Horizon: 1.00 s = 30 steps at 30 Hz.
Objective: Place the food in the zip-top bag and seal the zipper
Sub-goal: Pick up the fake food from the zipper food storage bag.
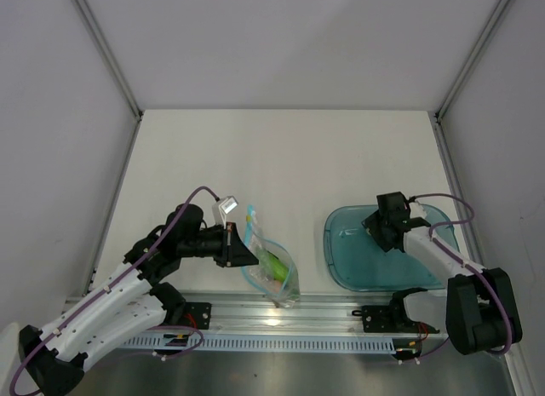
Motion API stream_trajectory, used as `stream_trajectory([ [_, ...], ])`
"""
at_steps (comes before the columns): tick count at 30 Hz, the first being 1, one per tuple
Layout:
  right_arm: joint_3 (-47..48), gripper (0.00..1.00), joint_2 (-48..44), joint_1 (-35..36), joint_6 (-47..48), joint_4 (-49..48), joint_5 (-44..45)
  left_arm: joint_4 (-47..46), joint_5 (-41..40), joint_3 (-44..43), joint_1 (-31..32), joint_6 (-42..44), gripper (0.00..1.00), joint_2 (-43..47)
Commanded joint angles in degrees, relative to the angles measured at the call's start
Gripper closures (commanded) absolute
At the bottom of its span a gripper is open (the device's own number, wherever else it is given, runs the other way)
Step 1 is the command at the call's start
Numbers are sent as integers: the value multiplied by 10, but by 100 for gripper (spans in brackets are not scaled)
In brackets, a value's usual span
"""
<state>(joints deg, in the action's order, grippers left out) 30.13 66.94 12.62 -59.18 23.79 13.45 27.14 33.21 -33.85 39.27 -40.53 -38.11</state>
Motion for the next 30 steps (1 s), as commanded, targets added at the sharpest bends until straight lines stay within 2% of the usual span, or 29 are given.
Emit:
stream_trajectory([
  [1, -10, 38, 15, -5, 8, -25, -11, -12, 8, -2, 3, -3, 99, 8],
  [3, -12, 43, 17, -5, 9, -25, -11, -10, 8, -3, 2, -3, 99, 8],
  [9, -8, 44, 0, -7, 26, -13, 1, -9, 6, -4, 3, -2, 100, 6],
  [12, -1, 40, -16, -7, 38, -3, -3, -12, 7, -5, 2, -3, 100, 2],
  [16, 2, 29, -39, -8, 37, 15, 10, -15, 9, -6, 3, -2, 99, -2],
  [19, 4, 24, -43, -15, 43, 20, 16, -17, 10, -7, 3, -2, 100, -5],
  [25, 6, 21, -34, -42, 59, 15, 5, -12, 12, -10, 2, 0, 99, -3],
  [30, 6, 22, -20, -58, 71, 2, -10, -6, 8, -10, 3, 3, 100, 1],
])
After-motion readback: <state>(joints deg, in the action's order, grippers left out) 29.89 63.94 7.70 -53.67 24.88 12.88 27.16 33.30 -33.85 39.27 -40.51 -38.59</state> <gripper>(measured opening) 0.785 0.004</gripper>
